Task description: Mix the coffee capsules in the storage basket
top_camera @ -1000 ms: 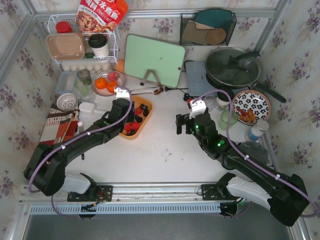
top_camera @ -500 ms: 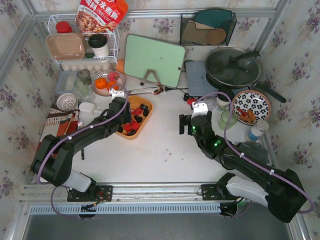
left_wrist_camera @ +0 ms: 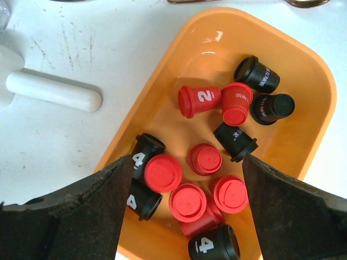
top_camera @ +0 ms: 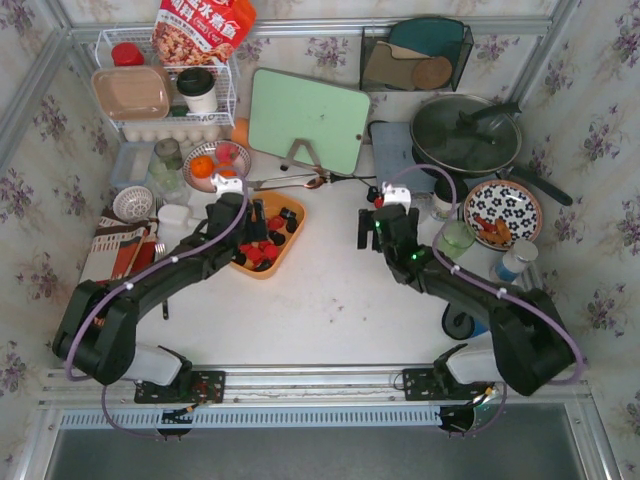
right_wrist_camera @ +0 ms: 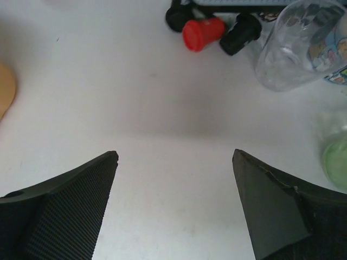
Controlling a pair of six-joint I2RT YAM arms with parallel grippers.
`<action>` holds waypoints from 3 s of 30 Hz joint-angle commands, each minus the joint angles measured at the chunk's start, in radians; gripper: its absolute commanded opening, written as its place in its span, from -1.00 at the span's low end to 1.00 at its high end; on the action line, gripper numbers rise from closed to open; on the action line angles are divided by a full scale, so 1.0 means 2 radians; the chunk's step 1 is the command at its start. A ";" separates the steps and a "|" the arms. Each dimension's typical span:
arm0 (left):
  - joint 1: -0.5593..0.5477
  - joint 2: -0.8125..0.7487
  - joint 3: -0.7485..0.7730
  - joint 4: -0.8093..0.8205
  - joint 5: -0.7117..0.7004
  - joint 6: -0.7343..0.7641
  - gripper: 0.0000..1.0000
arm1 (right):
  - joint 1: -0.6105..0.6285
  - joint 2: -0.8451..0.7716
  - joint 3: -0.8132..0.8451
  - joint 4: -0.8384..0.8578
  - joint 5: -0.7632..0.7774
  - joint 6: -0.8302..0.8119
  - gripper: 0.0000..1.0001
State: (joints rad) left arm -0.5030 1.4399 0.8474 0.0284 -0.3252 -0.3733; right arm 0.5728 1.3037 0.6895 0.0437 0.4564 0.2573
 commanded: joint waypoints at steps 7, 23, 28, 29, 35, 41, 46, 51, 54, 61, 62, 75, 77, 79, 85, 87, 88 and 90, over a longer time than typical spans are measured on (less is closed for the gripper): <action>-0.001 -0.078 -0.032 0.035 0.013 0.015 0.66 | -0.080 0.154 0.118 0.095 -0.077 -0.036 0.60; -0.002 -0.092 -0.052 0.039 0.033 0.026 0.66 | -0.100 0.380 0.339 0.048 -0.038 -0.030 0.23; -0.003 -0.093 -0.061 0.046 0.033 0.029 0.66 | -0.108 0.387 0.345 0.036 -0.051 0.007 0.22; -0.002 -0.093 -0.062 0.047 0.034 0.029 0.66 | -0.109 0.388 0.345 0.032 -0.055 0.016 0.22; -0.002 -0.093 -0.066 0.050 0.036 0.029 0.66 | -0.112 0.383 0.346 0.012 -0.073 0.056 0.23; -0.002 -0.095 -0.069 0.051 0.040 0.029 0.66 | -0.112 0.354 0.312 0.030 -0.084 0.082 0.21; -0.002 -0.093 -0.068 0.054 0.043 0.028 0.66 | -0.109 0.344 0.309 0.053 -0.097 0.050 0.20; -0.002 -0.091 -0.070 0.055 0.044 0.028 0.66 | -0.109 0.377 0.352 0.004 -0.063 0.021 0.22; -0.002 -0.088 -0.071 0.055 0.044 0.028 0.66 | -0.108 0.389 0.355 -0.005 -0.035 0.025 0.22; -0.002 -0.082 -0.069 0.056 0.051 0.027 0.66 | -0.108 0.419 0.359 0.019 -0.024 0.024 0.22; -0.003 -0.082 -0.069 0.056 0.051 0.028 0.66 | -0.108 0.422 0.360 0.023 -0.018 0.019 0.22; -0.002 -0.070 -0.070 0.062 0.059 0.026 0.67 | -0.107 0.458 0.394 -0.014 -0.029 -0.021 0.19; -0.002 -0.071 -0.070 0.062 0.058 0.026 0.66 | -0.107 0.467 0.407 -0.027 -0.041 -0.028 0.12; -0.002 -0.071 -0.069 0.062 0.057 0.027 0.66 | -0.107 0.475 0.421 -0.044 -0.051 -0.034 0.02; -0.002 -0.071 -0.068 0.061 0.058 0.027 0.66 | -0.107 0.479 0.433 -0.054 -0.061 -0.041 -0.10; -0.002 -0.072 -0.068 0.063 0.059 0.029 0.65 | -0.106 0.474 0.431 -0.054 -0.066 -0.042 -0.22; -0.002 -0.073 -0.069 0.065 0.061 0.031 0.65 | -0.106 0.469 0.427 -0.052 -0.072 -0.042 -0.25; -0.002 -0.075 -0.073 0.075 0.067 0.036 0.64 | -0.106 0.451 0.416 -0.043 -0.083 -0.043 -0.32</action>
State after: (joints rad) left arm -0.5091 1.2968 0.7063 0.1154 -0.2123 -0.3225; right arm 0.3592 2.2486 1.5463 -0.0006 0.3290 0.1921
